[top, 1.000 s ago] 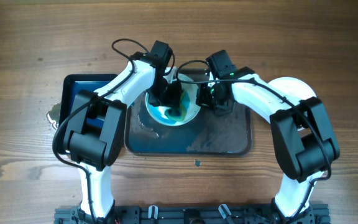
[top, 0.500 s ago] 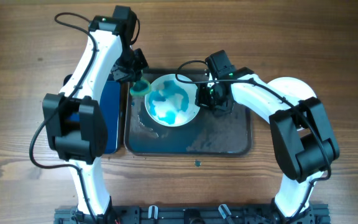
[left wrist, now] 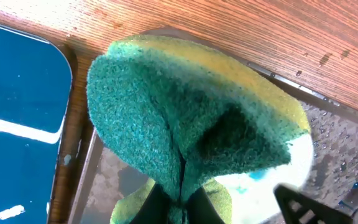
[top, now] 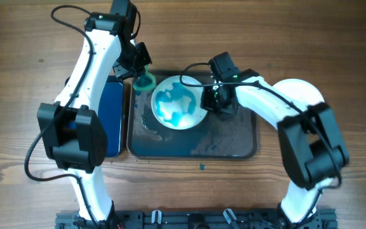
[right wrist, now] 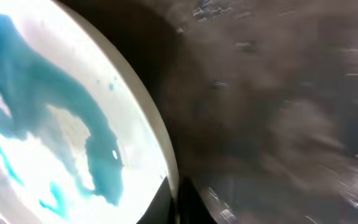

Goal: Clean dirty plates on tray and stack at the side
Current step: 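Lift the scrubbed plate with the right gripper and carry it right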

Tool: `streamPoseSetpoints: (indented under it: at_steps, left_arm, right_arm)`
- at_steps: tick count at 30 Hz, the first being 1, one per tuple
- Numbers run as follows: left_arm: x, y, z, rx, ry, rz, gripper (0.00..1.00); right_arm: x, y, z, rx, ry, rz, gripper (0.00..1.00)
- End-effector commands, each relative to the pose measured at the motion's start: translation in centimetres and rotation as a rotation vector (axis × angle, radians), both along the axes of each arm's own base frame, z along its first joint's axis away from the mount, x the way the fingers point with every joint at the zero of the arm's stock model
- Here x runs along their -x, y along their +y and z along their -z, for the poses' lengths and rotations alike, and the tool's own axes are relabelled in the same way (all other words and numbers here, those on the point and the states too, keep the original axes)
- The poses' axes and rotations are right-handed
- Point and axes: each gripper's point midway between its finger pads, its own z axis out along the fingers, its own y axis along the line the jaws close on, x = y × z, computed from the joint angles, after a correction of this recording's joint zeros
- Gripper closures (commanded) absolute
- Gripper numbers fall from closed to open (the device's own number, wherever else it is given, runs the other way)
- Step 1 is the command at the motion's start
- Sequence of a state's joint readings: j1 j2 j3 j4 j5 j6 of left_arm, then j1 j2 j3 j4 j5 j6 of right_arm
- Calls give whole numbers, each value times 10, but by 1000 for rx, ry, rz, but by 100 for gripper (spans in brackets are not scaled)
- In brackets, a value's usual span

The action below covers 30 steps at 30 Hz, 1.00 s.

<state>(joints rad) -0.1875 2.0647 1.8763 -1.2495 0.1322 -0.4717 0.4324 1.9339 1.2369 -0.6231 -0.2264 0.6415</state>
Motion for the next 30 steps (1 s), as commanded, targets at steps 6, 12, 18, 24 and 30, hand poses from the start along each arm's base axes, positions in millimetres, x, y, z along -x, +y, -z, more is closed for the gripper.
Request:
streamPoseSetpoints:
  at_steps: [6,12,18,24,30]
  left_arm:
    - [-8,-1,-19,25,-66,15,96]
    - [-8,-1,-19,25,-67,15,96]
    - [-8,-1,-19,24,-63,15,96]
    - [-8,-1,-19,24,-63,15,96]
    - [-8,-1,-19,24,-63,15,96]
  right_arm:
    - [-6,-86,-108,470,-340,19,96]
    - [13,-86,-151,829,-542,-22,96]
    - [24,-59,-205,1081,-838,-65,96]
    - [36,-46,-250,1277,-1038,-60,96]
    - [35,-38,-228,1166,-968,-108,96]
